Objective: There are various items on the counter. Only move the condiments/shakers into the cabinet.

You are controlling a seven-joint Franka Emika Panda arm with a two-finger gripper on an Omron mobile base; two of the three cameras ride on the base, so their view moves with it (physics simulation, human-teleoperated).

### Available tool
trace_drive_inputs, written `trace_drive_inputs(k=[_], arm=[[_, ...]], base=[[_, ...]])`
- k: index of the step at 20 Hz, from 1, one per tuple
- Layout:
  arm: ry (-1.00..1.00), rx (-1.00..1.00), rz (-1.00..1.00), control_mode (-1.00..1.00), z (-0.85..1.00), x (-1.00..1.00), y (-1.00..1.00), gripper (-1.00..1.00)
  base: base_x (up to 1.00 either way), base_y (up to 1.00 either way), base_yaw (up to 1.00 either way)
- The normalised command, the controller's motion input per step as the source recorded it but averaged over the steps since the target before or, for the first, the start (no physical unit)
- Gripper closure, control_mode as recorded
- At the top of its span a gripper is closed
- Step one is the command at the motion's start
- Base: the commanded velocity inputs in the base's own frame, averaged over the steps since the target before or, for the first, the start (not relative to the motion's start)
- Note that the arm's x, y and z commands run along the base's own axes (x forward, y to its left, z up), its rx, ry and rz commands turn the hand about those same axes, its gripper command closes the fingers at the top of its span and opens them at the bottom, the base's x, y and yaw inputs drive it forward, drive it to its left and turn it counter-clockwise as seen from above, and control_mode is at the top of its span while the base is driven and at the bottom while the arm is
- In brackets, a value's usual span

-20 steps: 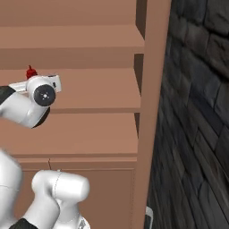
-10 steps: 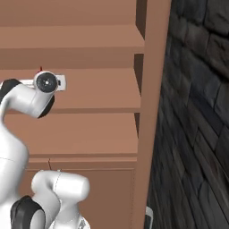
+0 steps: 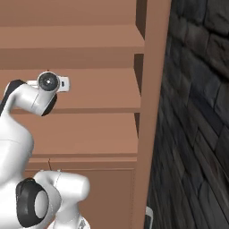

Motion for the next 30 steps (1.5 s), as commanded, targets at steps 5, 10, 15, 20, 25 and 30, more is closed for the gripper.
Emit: trace_drive_inputs(k=[5,10,15,20,25,30], arm=[[-0.07,0.0,-0.07,-1.0,-0.12,0.37,0.0,1.0],[-0.12,0.0,-0.03,-1.0,-0.34,0.31,0.0,1.0],[-0.08,-0.06,-0.01,-1.0,-0.54,0.28,0.0,1.0],[-0.04,-0.07,0.0,-1.0,-0.5,0.22,0.0,1.0],[0.0,-0.01,0.0,-1.0,-0.08,0.02,0.0,-1.0],[-0.01,0.0,0.0,-1.0,-0.01,-0.4,-0.06,-1.0]], base=[[0.0,0.0,0.0],[0.0,0.0,0.0],[0.0,0.0,0.0],[0.0,0.0,0.0],[0.0,0.0,0.0],[0.0,0.0,0.0]])
